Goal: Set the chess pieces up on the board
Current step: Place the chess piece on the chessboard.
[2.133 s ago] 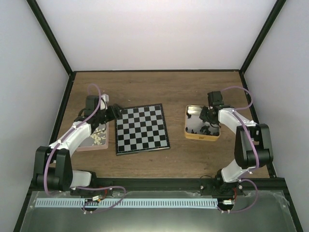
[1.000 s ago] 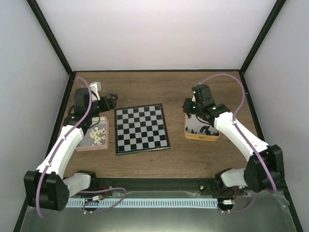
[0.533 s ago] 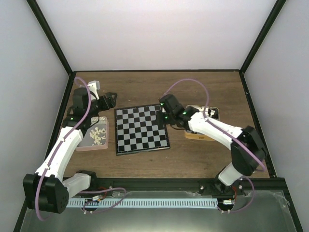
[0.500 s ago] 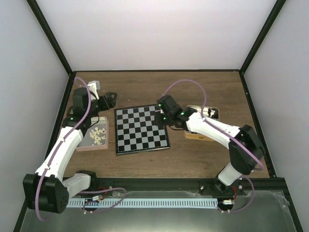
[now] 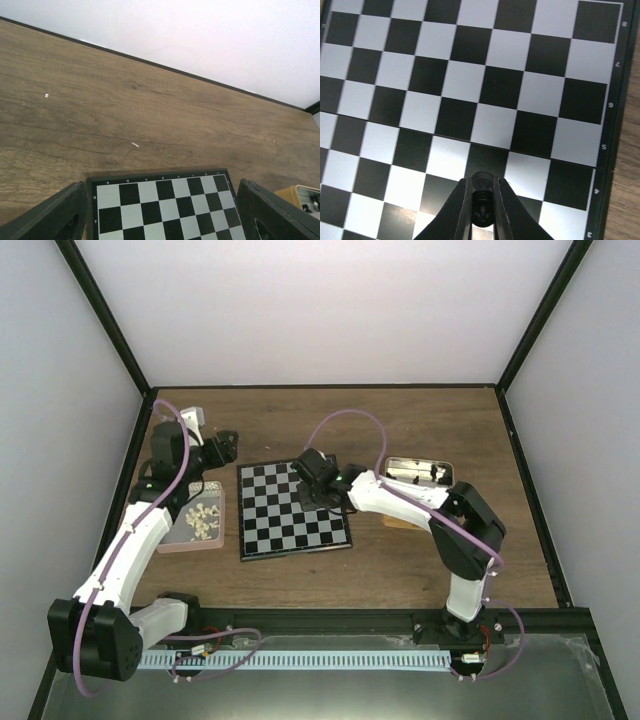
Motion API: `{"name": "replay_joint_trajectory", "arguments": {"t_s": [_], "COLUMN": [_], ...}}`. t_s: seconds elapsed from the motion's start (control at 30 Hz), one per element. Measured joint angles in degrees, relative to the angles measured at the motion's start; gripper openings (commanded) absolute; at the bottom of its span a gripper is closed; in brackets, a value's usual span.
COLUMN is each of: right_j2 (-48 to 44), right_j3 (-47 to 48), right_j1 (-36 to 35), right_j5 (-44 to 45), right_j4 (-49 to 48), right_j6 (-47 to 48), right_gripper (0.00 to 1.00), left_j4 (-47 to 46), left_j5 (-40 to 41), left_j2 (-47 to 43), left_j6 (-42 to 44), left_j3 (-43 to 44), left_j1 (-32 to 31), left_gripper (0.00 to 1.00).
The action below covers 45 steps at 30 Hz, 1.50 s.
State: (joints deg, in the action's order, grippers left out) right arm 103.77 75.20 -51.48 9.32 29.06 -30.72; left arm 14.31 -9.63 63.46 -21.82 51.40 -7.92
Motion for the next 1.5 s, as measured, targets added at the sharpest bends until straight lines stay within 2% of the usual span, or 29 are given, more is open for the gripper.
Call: {"name": "replay_joint_trajectory", "arguments": {"t_s": [0.2,0.5,0.8,0.9,1.07,1.1,1.27,1.5], "right_j2": [1.7,5.53,5.97,6.21,6.64,6.64,6.45,6.27], "right_j3": [1.33,4.07,4.81,4.81,5.05,5.07,5.57,6.23], "right_j1": [-0.02,-0.33,-7.54,-9.79,-11.34,-11.34,-11.17,-10.88], "right_j5": [2.73,1.2,-0.5,-0.57,-0.5,-0.37,0.44,0.2], "right_j4": [3.26,5.81,7.5,8.2,8.76,9.18,9.22,8.85], "right_j6": [0.17,1.53,3.28,3.28,2.82,2.99,1.01,-1.79], "right_gripper": [0.01,0.01,0.03,0.08,0.44,0.47,0.48,0.45], "left_j4": [-0.02,0.0,0.04,0.04,0.04,0.04,0.2,0.42], "left_j5": [1.68,3.37,4.24,4.37,4.44,4.46,4.46,5.49], "left_j2": [0.0,0.0,0.0,0.0,-0.04,-0.07,-0.28,-0.33], "left_j6": [0.31,1.05,1.09,1.09,1.09,1.09,1.09,1.11], "left_j3": [-0.7,-1.27,-1.27,-1.27,-1.4,-1.46,-1.6,-1.6], "left_j1": [0.0,0.0,0.0,0.0,0.0,0.0,0.0,0.0], "left_gripper": [0.83,0.84,0.84,0.84,0.84,0.84,0.85,0.87]}}
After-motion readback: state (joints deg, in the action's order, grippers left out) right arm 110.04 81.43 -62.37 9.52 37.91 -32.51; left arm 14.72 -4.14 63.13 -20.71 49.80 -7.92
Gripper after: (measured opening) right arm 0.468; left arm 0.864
